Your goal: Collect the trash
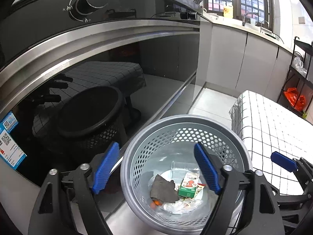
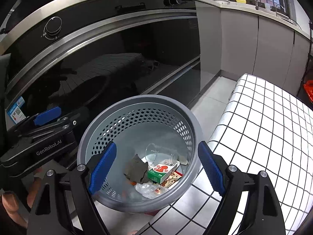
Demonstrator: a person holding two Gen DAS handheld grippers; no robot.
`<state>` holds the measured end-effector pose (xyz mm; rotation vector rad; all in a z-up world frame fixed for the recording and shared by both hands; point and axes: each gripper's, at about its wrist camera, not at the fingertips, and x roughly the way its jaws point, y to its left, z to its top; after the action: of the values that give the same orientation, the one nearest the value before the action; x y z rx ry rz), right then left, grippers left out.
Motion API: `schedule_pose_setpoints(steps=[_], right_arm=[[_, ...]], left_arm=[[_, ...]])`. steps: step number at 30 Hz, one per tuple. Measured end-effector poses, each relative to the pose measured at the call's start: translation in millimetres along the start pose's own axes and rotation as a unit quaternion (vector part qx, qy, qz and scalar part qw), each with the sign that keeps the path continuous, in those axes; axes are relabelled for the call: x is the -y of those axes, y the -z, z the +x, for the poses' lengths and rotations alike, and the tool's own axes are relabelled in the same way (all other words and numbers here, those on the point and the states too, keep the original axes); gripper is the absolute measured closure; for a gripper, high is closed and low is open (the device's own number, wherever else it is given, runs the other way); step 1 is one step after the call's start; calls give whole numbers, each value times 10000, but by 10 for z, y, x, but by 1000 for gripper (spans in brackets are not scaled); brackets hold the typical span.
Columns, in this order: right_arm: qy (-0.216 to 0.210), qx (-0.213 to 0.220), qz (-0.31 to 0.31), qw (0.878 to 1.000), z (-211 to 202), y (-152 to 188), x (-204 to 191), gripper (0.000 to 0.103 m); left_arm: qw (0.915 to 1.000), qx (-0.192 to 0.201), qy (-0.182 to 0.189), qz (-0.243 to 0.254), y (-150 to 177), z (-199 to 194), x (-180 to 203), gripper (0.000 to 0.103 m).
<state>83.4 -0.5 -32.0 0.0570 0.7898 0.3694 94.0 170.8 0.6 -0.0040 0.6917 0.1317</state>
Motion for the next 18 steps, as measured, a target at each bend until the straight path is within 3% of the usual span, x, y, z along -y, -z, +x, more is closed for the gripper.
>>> schedule_pose_setpoints(steps=[6, 11, 18], right_arm=[[189, 36, 99, 9998, -55, 54, 29, 22], [319, 60, 175, 9993, -117, 93, 25, 22], [481, 124, 404, 9979, -187, 127, 58, 22]], left_arm=[[10000, 43, -17, 23, -1, -22, 24, 19], [9999, 156, -52, 29, -3, -80, 43, 7], [9998, 180, -78, 20, -7, -104, 51, 7]])
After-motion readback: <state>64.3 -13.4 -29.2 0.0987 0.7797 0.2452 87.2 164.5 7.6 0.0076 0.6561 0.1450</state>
